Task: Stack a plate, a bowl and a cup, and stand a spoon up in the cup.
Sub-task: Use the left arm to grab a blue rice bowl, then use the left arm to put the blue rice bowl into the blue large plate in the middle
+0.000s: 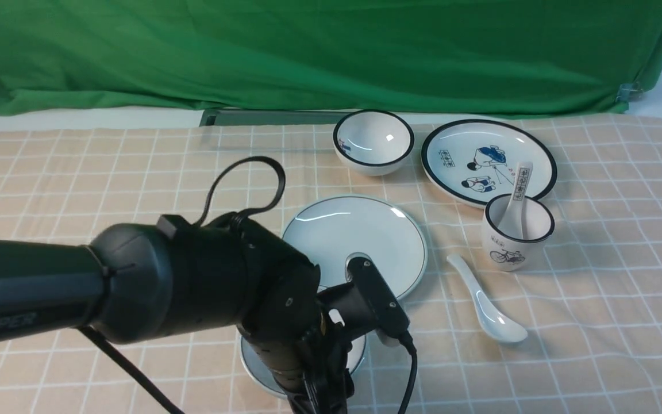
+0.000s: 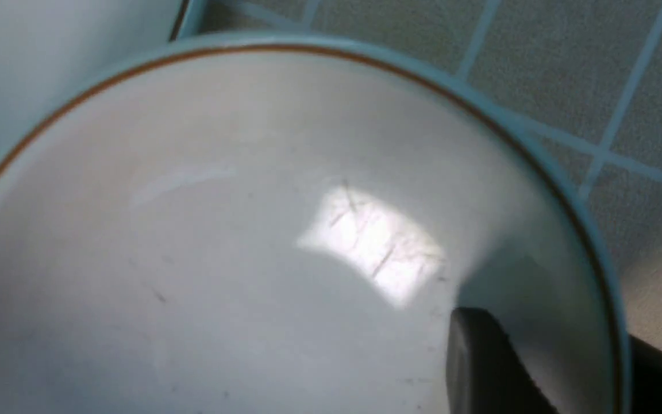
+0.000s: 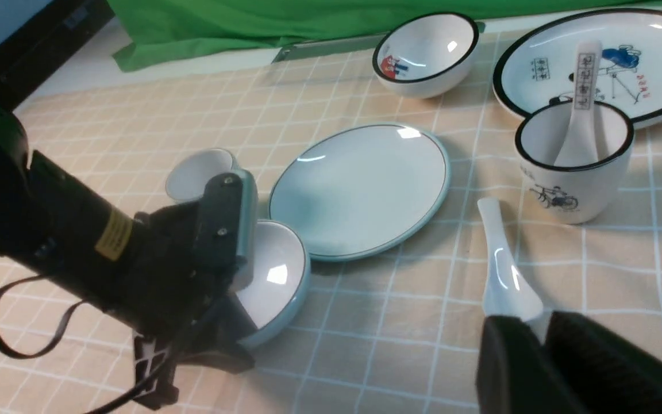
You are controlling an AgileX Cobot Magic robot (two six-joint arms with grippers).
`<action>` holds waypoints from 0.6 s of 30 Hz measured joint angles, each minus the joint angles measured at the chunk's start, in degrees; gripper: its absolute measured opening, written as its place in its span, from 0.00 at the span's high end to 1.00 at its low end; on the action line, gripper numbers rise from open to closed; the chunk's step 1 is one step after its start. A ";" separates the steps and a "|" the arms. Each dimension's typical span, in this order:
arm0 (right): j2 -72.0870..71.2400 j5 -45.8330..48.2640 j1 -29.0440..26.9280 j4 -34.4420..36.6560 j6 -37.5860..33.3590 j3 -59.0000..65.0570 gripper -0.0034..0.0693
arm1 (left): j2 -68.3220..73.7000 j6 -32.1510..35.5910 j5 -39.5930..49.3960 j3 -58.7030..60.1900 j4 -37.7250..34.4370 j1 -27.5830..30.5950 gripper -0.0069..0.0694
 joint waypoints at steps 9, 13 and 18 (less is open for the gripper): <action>0.00 0.16 0.00 0.00 0.00 0.00 0.76 | -5.60 -0.43 9.16 -5.61 -3.19 -2.97 0.86; 0.00 0.17 0.00 0.00 0.00 0.00 0.76 | -6.02 -0.48 7.86 -12.69 -0.23 -2.79 0.86; 0.00 0.31 0.00 0.00 0.00 0.00 0.75 | -0.91 0.59 5.73 -19.15 2.81 -0.23 0.86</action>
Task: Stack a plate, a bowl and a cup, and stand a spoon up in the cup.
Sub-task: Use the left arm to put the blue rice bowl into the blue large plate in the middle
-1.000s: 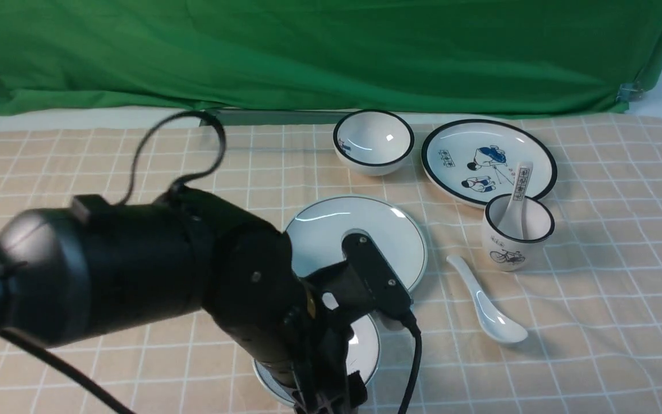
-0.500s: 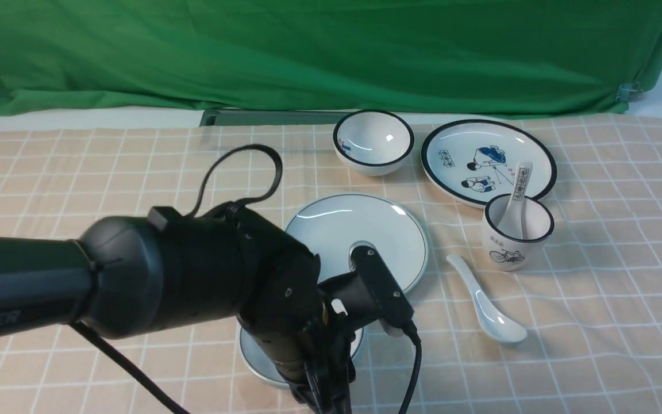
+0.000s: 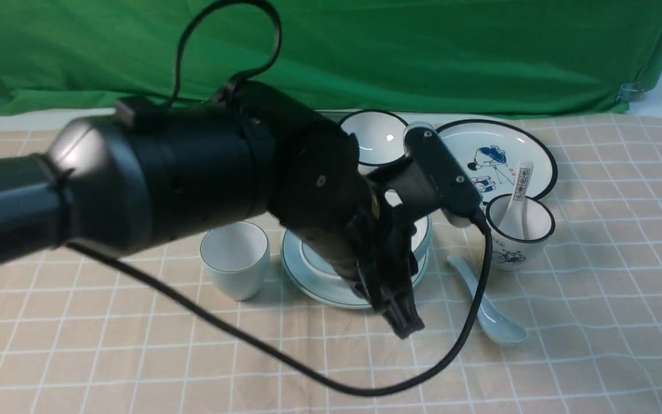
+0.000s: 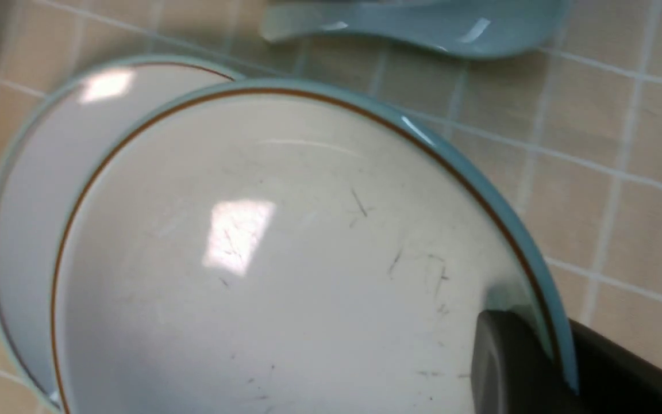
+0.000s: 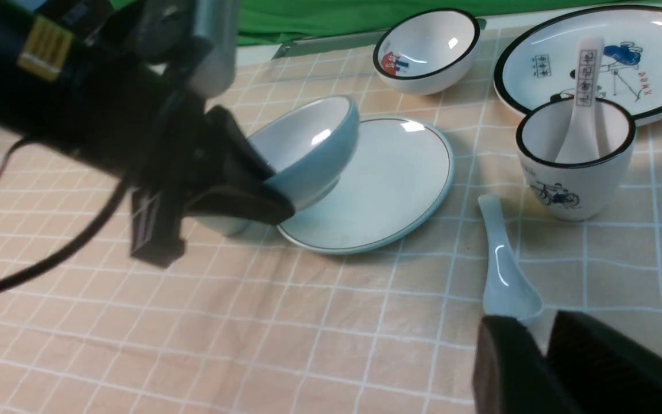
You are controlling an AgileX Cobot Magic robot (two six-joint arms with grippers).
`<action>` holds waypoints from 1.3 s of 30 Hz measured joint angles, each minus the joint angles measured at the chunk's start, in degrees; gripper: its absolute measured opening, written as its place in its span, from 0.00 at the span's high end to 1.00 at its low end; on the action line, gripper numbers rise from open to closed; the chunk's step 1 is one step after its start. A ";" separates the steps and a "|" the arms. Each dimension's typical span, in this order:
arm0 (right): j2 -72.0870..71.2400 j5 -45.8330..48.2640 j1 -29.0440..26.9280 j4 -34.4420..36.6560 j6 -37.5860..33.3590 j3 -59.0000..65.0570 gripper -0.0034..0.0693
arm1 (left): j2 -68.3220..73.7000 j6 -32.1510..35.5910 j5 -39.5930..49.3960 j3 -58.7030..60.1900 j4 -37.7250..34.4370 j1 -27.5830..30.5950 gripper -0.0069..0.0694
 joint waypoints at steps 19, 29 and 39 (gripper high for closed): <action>0.00 7.55 0.00 -0.05 -0.16 0.00 0.72 | 16.41 1.60 -8.69 -5.67 6.95 3.85 0.74; 0.00 7.55 0.00 -0.05 -1.31 0.00 0.71 | 15.71 1.20 -5.69 -5.89 3.31 4.19 0.24; 0.00 6.00 0.00 -0.05 -1.50 0.00 0.71 | -0.50 -3.83 14.56 -7.29 1.76 7.64 0.28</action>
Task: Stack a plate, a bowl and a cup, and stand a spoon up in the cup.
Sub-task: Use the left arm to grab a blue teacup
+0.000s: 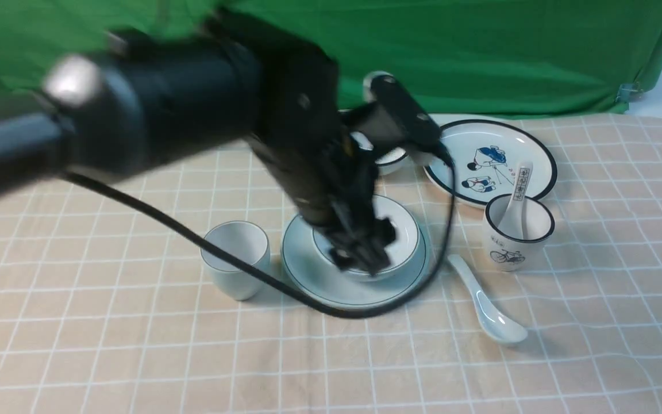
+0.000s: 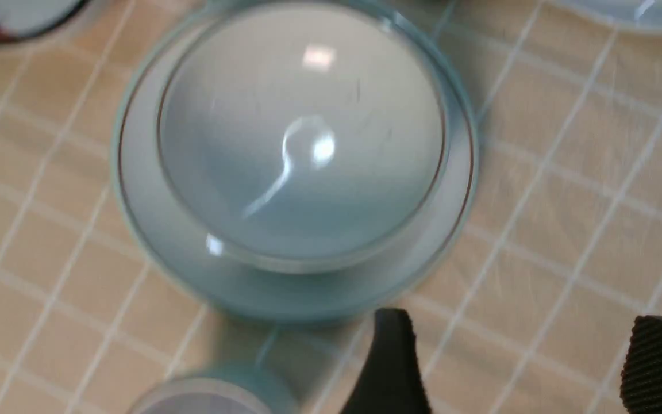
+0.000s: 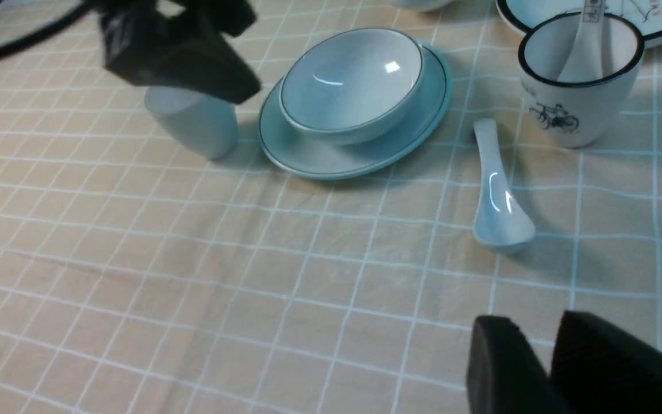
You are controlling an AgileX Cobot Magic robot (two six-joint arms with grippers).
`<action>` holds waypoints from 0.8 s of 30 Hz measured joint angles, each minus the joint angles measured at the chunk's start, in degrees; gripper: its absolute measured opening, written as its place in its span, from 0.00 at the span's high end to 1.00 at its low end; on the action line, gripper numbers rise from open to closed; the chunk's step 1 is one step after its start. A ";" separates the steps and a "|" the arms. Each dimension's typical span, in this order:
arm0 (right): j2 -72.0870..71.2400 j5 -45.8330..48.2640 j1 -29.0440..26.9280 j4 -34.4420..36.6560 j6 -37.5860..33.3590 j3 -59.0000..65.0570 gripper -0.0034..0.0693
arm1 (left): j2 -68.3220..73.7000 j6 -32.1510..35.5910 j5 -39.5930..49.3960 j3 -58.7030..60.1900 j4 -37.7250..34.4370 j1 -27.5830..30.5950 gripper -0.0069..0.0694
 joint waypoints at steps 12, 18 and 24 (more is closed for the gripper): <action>0.00 -3.57 0.00 0.00 -0.08 0.00 0.70 | 0.59 4.48 6.98 2.32 -2.70 11.78 0.38; 0.00 -3.21 0.00 0.00 -0.08 0.00 0.70 | 6.21 4.49 5.99 2.36 -4.92 11.97 0.35; 0.00 -3.15 0.00 0.00 -0.08 0.00 0.70 | 10.69 2.01 2.28 2.50 0.34 11.97 0.43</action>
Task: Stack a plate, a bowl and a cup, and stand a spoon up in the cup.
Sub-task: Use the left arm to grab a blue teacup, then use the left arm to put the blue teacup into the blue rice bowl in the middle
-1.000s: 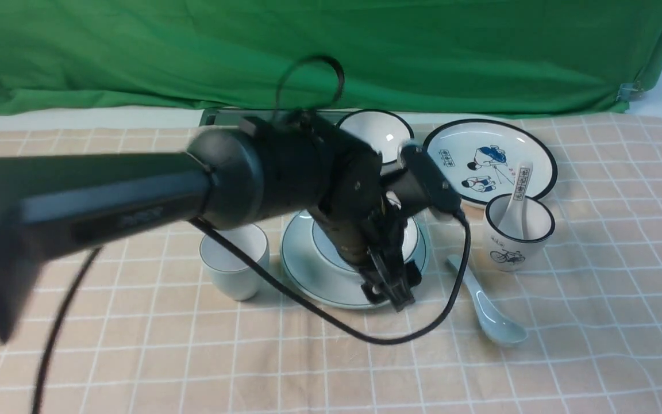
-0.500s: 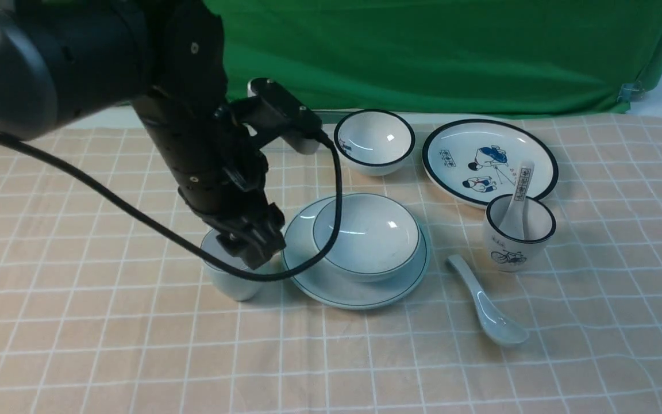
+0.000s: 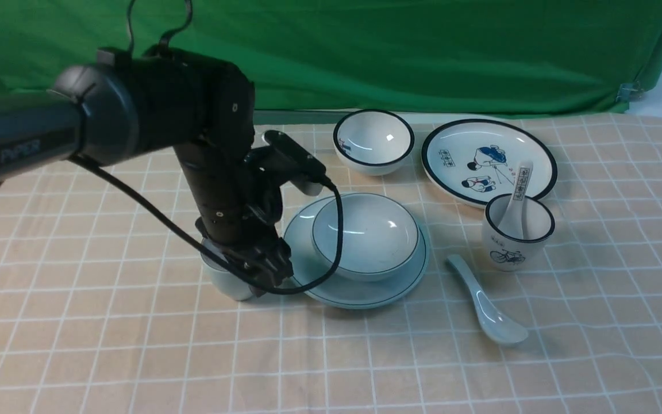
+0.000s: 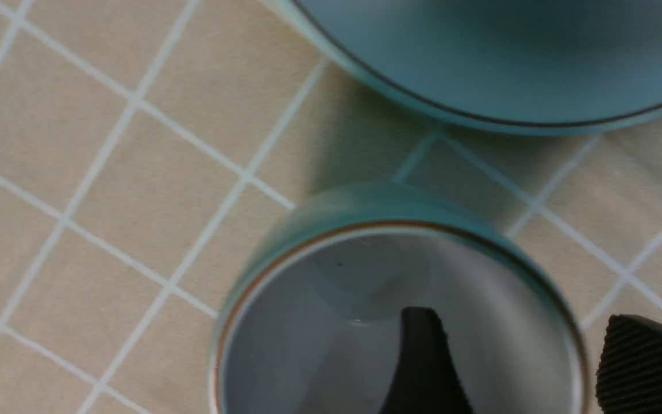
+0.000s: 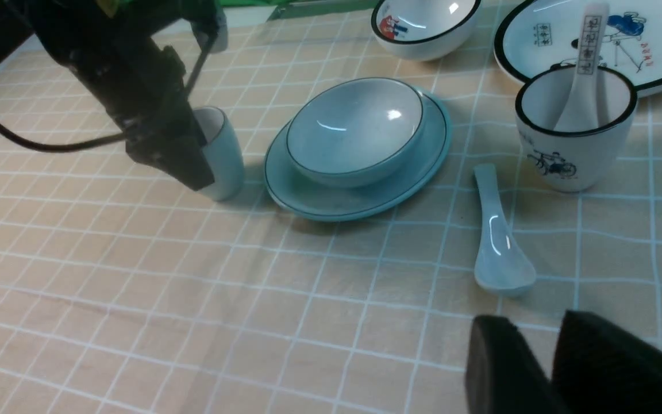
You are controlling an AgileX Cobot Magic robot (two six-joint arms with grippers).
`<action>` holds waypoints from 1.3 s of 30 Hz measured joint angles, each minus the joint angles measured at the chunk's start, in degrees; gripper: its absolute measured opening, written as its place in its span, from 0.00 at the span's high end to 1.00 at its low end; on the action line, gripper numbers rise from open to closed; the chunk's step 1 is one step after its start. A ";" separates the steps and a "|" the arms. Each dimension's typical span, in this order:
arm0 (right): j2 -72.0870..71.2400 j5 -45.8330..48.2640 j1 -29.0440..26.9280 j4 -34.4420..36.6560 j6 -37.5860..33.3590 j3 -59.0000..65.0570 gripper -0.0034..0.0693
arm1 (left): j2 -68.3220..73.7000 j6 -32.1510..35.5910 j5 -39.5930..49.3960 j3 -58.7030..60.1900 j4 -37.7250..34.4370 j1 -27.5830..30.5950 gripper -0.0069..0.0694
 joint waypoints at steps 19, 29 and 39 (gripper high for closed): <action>0.00 0.12 0.00 0.00 -0.02 0.00 0.68 | 0.30 1.85 1.41 -17.04 -3.59 -10.88 0.86; 0.00 3.49 0.00 0.00 -0.07 0.00 0.68 | 14.11 2.47 2.06 -25.60 -1.50 -11.04 0.86; 0.20 5.07 0.00 0.00 -0.07 -0.12 0.53 | 15.17 4.07 2.37 -26.46 -2.51 -11.04 0.56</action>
